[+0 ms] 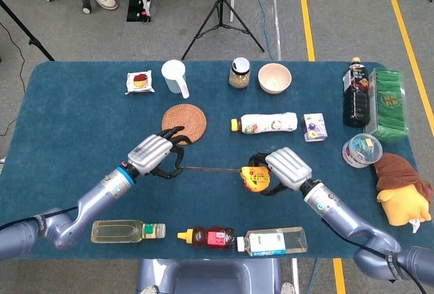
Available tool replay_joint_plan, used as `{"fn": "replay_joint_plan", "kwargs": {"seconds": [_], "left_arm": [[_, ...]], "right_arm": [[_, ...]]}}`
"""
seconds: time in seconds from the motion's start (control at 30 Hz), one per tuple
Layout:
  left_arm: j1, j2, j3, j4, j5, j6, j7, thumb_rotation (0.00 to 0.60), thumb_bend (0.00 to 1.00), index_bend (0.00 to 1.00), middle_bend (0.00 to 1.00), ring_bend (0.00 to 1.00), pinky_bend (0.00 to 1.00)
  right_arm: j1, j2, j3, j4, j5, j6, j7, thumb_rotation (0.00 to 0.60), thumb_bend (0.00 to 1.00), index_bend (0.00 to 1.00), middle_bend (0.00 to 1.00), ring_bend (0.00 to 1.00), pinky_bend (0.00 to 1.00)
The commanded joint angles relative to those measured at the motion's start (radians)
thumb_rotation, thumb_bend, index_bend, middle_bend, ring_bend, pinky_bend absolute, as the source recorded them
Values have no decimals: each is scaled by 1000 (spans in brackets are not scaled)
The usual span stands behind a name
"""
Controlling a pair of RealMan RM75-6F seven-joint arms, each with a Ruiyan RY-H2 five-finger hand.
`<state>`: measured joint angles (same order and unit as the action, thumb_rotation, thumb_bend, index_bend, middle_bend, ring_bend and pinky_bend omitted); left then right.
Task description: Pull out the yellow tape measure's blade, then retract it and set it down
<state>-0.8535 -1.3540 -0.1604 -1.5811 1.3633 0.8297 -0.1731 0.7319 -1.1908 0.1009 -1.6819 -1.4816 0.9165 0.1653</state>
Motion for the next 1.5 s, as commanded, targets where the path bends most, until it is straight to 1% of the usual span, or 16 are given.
{"fn": "replay_joint_plan", "kwargs": {"seconds": [0.03, 0.13, 0.17, 0.23, 0.33, 0.4, 0.47, 0.6, 0.7, 0.9, 1.1, 1.2, 1.3, 1.37, 1.43, 1.5], "left_arm": [[-20, -25, -12, 3, -30, -18, 39, 571, 383, 678, 229, 10, 111], [-32, -33, -15, -2, -54, -32, 74, 569, 312, 675, 225, 6, 110], [-36, -34, -15, -6, -63, -39, 86, 567, 294, 660, 216, 4, 110], [-44, -36, -15, -16, -79, -46, 118, 562, 245, 554, 174, 0, 110], [-43, -38, -18, -26, -97, -36, 143, 564, 197, 388, 134, 0, 110], [-41, -35, -22, -34, -104, -28, 151, 563, 181, 314, 118, 0, 111], [-38, -29, -24, -41, -106, -21, 154, 564, 175, 276, 112, 0, 111], [-27, 1, -22, -58, -97, 1, 167, 565, 174, 269, 112, 0, 110], [1, 53, -9, -80, -83, 32, 181, 561, 173, 268, 112, 0, 111], [52, 142, 4, -118, -63, 82, 163, 560, 174, 269, 112, 0, 110], [110, 235, 18, -144, -31, 140, 128, 560, 175, 268, 112, 0, 111], [154, 295, 30, -160, -15, 180, 103, 570, 174, 269, 112, 0, 110], [182, 331, 43, -162, 6, 203, 89, 567, 174, 269, 112, 0, 110], [203, 350, 53, -160, 22, 219, 74, 566, 174, 268, 112, 0, 110], [218, 358, 62, -153, 37, 230, 65, 566, 174, 268, 112, 0, 110], [231, 363, 72, -144, 53, 239, 58, 566, 174, 268, 112, 0, 111]], "right_arm": [[0, -1, 1, 0, 2, 0, -2, 600, 253, 508, 521, 537, 537], [0, -2, 4, -1, 5, 1, -3, 600, 253, 508, 521, 537, 538], [0, -2, 4, -1, 6, 1, -2, 600, 253, 508, 521, 537, 538], [-1, -4, 3, 3, 9, -1, 0, 600, 253, 507, 521, 537, 538], [-2, -6, 0, 9, 8, -2, 2, 600, 253, 507, 521, 537, 538], [-3, -7, -1, 14, 7, -1, 4, 600, 254, 508, 520, 537, 538], [-3, -8, -1, 17, 7, -1, 7, 600, 254, 508, 520, 537, 538], [-6, -12, -4, 29, 6, 0, 13, 600, 252, 507, 521, 536, 538], [-9, -24, -13, 60, 1, -1, 12, 600, 254, 507, 520, 536, 537], [-9, -54, -28, 123, -6, -13, 12, 600, 253, 507, 521, 531, 524], [-4, -96, -38, 190, -7, -28, 11, 600, 254, 507, 513, 490, 487], [3, -131, -41, 241, 3, -48, -5, 600, 253, 494, 492, 462, 457], [10, -153, -41, 282, 21, -70, -24, 600, 244, 433, 430, 406, 404], [12, -164, -39, 302, 41, -88, -29, 600, 228, 376, 384, 356, 363], [14, -169, -37, 314, 53, -98, -32, 600, 203, 313, 329, 295, 317], [16, -173, -36, 323, 61, -108, -27, 600, 192, 281, 292, 266, 288]]}}
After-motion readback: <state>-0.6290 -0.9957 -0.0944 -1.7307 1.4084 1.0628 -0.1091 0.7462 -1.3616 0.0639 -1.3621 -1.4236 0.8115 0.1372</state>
